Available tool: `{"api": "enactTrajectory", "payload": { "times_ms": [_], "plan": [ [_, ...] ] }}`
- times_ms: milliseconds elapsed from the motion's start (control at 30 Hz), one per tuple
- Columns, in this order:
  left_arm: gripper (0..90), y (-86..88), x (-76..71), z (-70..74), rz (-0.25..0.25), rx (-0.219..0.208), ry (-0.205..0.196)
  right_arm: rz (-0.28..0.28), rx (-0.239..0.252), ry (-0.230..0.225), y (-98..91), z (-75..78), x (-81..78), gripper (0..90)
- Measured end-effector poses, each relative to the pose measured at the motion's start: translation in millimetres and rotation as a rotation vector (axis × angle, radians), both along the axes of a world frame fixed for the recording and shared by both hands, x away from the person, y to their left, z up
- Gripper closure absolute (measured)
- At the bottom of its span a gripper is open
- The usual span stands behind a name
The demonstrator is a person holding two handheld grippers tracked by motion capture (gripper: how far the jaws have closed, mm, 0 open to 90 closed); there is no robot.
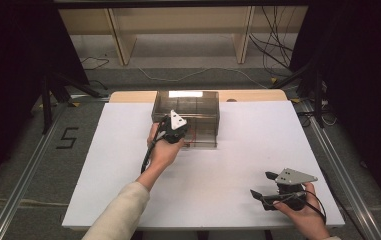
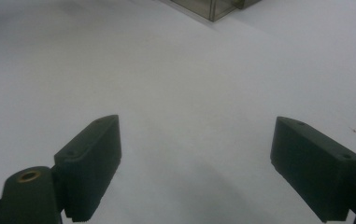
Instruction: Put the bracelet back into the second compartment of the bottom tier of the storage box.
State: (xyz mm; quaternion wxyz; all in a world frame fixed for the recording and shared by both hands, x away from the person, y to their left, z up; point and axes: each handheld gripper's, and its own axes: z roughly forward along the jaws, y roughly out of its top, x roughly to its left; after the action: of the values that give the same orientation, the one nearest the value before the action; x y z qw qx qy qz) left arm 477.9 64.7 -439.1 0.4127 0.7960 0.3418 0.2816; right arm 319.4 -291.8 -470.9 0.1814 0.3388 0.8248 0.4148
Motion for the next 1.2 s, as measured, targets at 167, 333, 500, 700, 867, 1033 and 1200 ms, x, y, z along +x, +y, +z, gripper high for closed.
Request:
{"api": "enactTrajectory", "payload": {
  "times_ms": [167,333,500,700,867,1033,1200],
  "plan": [
    [87.9,-0.4,1.5,-0.7,-0.002,-0.005,-0.016,0.0,0.0,0.001,0.0,0.1,0.0,17.0],
    [87.9,-0.8,3.0,-2.4,-0.005,0.007,-0.022,0.0,0.0,0.001,0.0,0.0,0.0,17.0],
    [87.9,-0.7,4.6,-4.1,-0.008,0.028,-0.024,0.0,0.0,0.0,-0.1,0.0,0.0,17.0],
    [87.9,-0.9,6.5,-6.4,-0.013,0.031,-0.035,-0.001,0.0,0.0,-0.3,0.0,0.1,17.0],
    [87.9,-1.4,7.5,-7.9,-0.014,0.032,-0.045,0.0,0.004,0.0,-0.2,-0.2,0.2,17.0],
    [87.9,-1.3,8.7,-9.4,-0.019,0.047,-0.049,0.005,0.003,-0.005,-0.2,-0.4,0.7,17.0],
    [87.9,-1.1,10.2,-11.2,-0.026,0.059,-0.058,0.001,0.005,0.0,-0.3,-0.3,0.4,17.0]
  ]
}}
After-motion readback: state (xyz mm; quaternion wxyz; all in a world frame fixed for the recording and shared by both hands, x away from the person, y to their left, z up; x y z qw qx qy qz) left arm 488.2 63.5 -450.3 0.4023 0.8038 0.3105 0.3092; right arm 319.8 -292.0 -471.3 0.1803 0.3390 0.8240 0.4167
